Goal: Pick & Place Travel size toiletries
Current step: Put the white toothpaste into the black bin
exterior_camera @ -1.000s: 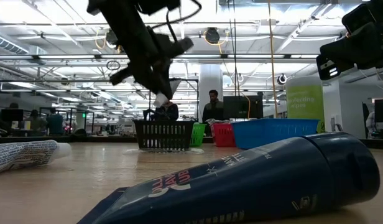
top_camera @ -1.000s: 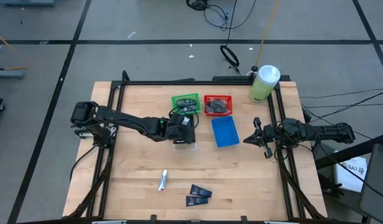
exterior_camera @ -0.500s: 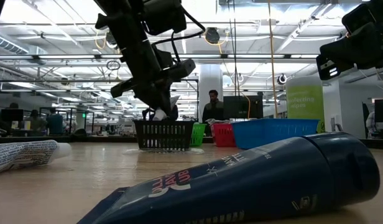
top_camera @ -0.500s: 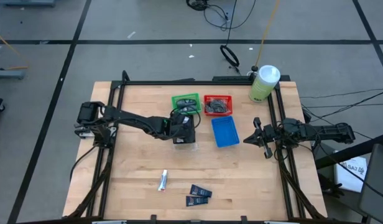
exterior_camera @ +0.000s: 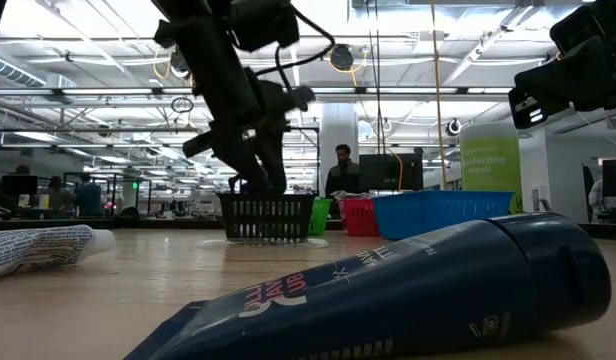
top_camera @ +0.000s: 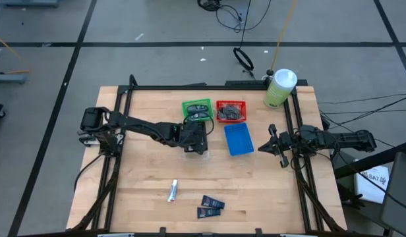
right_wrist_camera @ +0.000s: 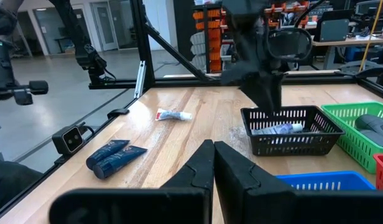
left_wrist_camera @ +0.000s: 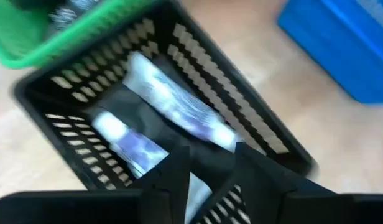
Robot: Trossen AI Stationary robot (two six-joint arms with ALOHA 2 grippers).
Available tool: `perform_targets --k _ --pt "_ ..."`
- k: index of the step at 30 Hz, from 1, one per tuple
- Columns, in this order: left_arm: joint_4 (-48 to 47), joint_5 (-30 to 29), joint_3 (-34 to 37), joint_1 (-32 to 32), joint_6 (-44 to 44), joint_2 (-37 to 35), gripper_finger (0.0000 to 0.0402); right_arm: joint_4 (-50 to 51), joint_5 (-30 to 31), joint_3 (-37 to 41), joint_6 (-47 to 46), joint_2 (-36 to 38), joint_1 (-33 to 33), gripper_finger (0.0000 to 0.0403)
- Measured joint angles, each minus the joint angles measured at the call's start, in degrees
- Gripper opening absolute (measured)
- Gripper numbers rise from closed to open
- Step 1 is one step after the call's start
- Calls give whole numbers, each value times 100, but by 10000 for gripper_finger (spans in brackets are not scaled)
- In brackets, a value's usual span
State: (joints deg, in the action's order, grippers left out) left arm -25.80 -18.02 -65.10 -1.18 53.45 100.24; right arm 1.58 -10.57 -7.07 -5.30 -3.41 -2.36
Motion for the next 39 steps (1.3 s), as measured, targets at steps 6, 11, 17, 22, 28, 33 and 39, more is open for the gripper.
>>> perform_targets --k 6,11,17,22,28,33,39 --pt "40 496 0 -257 70 -571 155 0 2 0 0 -1 -1 4" --pt "94 -63 0 -1196 335 -995 158 -1 2 -2 0 0 0 4" --pt "105 286 -2 -2483 998 -1029 159 -2 2 -2 0 1 1 4" --pt "-81 -100 2 -3341 1496 -924 159 -2 2 -2 0 1 -1 4" --pt "-74 -618 0 -3935 1753 -750 159 0 2 -1 0 0 0 4" --pt "-117 -309 0 -3966 2129 -581 169 0 2 0 0 0 -1 4" --pt "-709 1199 -2 -3520 3999 -568 203 -2 2 0 0 1 0 4"
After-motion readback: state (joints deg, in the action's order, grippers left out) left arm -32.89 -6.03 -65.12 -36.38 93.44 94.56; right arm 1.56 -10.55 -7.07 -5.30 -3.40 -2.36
